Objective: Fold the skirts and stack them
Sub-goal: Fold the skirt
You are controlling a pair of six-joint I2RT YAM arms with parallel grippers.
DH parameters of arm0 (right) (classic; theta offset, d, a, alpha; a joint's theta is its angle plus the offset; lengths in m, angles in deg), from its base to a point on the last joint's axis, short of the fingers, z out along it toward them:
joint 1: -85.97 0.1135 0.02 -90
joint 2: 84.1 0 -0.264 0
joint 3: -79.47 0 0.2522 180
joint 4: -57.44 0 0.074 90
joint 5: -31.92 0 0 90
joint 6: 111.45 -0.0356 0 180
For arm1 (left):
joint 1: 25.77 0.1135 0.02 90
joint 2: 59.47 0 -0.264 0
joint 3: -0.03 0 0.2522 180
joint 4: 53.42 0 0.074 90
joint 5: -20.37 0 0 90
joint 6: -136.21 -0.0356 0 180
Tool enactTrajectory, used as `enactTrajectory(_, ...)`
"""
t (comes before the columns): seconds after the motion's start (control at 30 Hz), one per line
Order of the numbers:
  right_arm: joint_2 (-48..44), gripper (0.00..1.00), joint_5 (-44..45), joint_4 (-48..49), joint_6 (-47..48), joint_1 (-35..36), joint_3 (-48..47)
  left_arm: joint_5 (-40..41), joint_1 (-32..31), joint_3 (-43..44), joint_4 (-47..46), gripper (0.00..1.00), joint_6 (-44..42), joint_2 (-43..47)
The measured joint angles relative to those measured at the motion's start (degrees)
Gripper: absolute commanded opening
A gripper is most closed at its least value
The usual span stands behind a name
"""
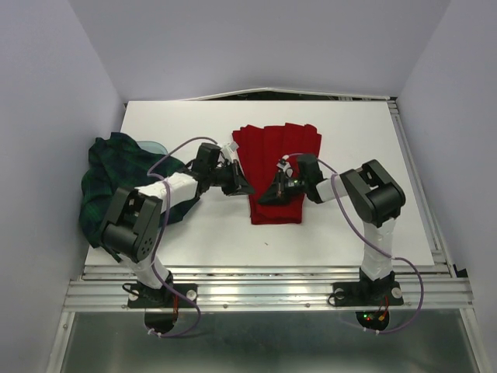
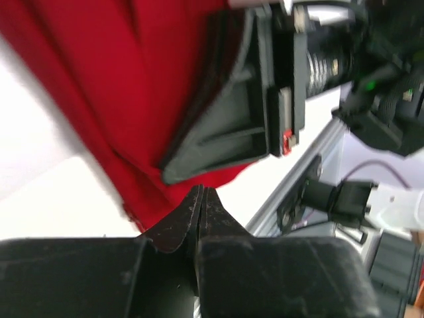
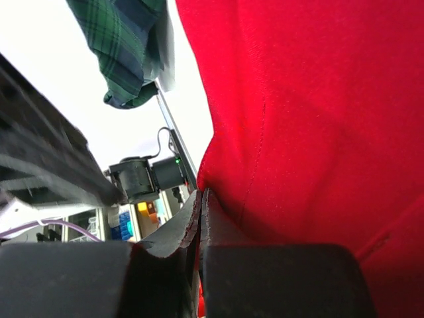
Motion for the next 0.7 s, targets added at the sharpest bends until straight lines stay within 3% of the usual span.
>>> enactTrajectory(0.2, 1.31, 0.01, 0.22, -0.07, 0.0, 0.24, 0.0, 2.69, 3.37, 0.04, -0.74, 0.0, 0.79, -1.86)
enactTrajectory(0.4, 1.6, 0.01, 0.2, -0.07, -0.04, 0.26, 0.0, 3.43, 3.41, 0.13, -1.18, 0.0, 0.9, -8.61)
enactTrajectory(0.7, 1.66, 0.01, 0.2, -0.04, -0.63, 0.26, -0.02, 3.45, 3.41, 0.15, -3.69, 0.0, 1.09, -11.54)
